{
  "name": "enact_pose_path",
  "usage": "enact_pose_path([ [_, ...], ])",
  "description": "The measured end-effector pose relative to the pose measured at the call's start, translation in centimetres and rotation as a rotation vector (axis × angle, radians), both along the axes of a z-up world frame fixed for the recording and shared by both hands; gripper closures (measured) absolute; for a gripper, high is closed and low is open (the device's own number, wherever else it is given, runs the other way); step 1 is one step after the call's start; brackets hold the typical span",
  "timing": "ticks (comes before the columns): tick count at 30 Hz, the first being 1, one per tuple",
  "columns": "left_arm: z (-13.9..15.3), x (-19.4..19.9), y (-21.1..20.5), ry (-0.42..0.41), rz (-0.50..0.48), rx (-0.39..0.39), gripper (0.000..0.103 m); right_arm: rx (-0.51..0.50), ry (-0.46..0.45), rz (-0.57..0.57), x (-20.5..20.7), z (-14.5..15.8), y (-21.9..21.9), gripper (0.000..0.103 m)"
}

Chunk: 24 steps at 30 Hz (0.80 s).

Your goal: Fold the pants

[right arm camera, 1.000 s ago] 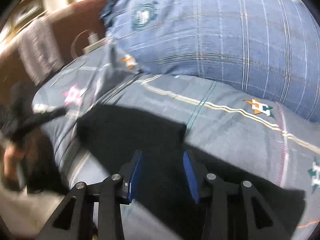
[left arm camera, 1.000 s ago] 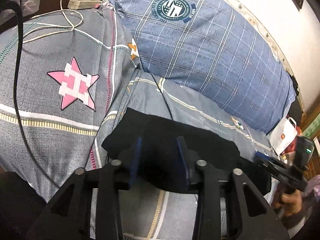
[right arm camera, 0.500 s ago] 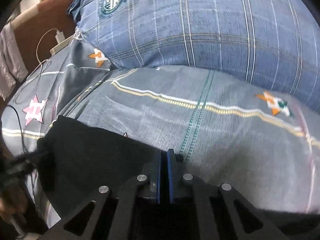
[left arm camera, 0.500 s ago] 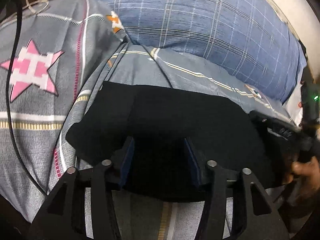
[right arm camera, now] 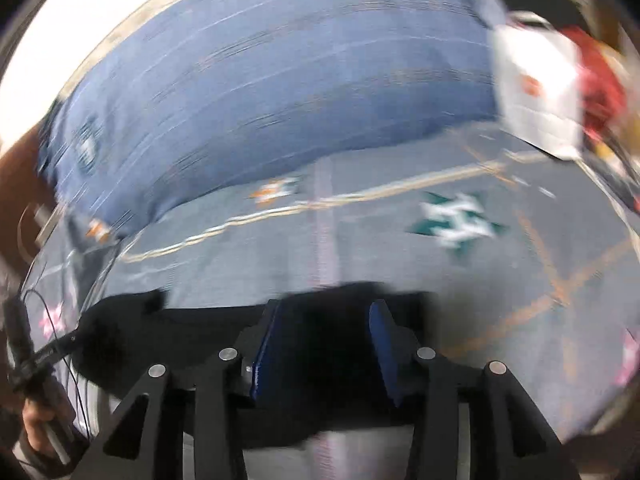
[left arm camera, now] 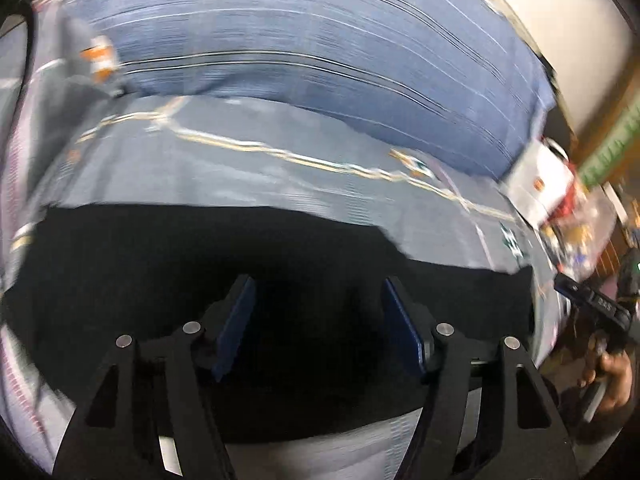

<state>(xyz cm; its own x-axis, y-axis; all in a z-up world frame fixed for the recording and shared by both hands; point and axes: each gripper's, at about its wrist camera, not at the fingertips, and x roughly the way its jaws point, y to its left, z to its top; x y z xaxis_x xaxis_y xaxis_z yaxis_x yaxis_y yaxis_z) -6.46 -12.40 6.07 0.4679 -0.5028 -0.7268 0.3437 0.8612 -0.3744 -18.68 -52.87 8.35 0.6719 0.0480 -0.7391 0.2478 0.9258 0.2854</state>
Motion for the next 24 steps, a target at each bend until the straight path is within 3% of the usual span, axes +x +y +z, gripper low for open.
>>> enact_pose_path([
  [4, 0.2, -0.3, -4.9, -0.005, -0.112, 0.026, 0.037, -0.063, 0.056, 0.081, 0.7, -1.1, 0.8, 0.060],
  [8, 0.0, -0.4, -6.8, 0.006, -0.126, 0.025, 0.037, -0.084, 0.089, 0.250, 4.0, -3.1, 6.1, 0.061],
  [10, -0.4, -0.3, -7.0, 0.019, -0.118, 0.028, 0.037, -0.022, 0.065, 0.335, 5.8, -3.6, 8.5, 0.061],
  [13, -1.0, -0.3, -7.1, 0.035, -0.118, 0.037, 0.037, 0.150, -0.007, 0.393, 5.3, -2.8, 8.4, 0.061],
  [16, -1.4, -0.4, -7.2, 0.030, -0.123, 0.047, 0.037, 0.142, -0.053, 0.265, 2.3, -1.8, 4.7, 0.061],
  [20, -1.5, -0.4, -7.2, 0.031, -0.117, 0.044, 0.037, 0.072, 0.036, 0.127, 1.3, -2.9, 1.0, 0.061],
  [24, -1.2, -0.5, -6.6, 0.028, -0.105, 0.040, 0.037, 0.074, 0.043, 0.126, 1.3, -3.4, -0.4, 0.061],
])
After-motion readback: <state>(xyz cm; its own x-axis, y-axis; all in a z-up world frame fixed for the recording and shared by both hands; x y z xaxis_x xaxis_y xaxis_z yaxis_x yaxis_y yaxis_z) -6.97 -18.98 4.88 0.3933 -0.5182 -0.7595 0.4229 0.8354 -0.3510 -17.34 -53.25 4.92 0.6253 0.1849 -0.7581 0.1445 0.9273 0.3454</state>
